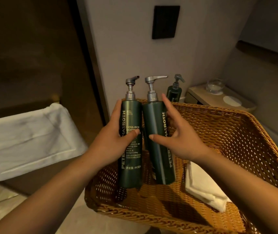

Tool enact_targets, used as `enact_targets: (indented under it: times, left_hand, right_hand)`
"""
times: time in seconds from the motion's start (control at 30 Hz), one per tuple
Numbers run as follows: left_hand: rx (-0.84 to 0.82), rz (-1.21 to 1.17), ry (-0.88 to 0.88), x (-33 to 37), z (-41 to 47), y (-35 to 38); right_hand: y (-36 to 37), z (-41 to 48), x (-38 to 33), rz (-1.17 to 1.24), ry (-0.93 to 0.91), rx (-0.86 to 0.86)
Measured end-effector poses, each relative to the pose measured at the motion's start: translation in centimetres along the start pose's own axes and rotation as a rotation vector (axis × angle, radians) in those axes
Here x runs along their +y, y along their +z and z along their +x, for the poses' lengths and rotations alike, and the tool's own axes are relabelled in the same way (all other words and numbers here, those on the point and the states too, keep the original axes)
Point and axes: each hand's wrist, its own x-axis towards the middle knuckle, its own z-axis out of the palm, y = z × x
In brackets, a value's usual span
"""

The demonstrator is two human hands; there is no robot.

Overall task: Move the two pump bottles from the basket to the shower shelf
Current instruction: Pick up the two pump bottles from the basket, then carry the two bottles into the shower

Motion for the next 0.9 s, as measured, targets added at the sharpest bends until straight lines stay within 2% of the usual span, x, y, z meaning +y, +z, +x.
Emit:
enact_targets:
  times: [0.27, 0.4, 0.7, 0.9]
  left_hand:
    - [0.12, -0.075, 0.049, 3.3, -2.4, -6.0]
    - [0.21, -0.1, 0.051, 5.4, -5.5, -9.4]
    - [0.349, -0.097, -0.04, 5.5, -18.2, -15.4]
    - [0.478, -0.08, -0.161, 4.1, -27.5, -18.0]
  right_hand:
    - [2.0, 1.1, -7.0, -0.006, -0.111, 0.095]
    - [4.1, 0.8, -11.1, 0.076, -0.162, 0.088]
    - [12.4, -3.1, -18.1, 0.136, -0.243, -0.101]
    - [19.9, -7.2, -19.6, 0.166, -0.27, -0.239]
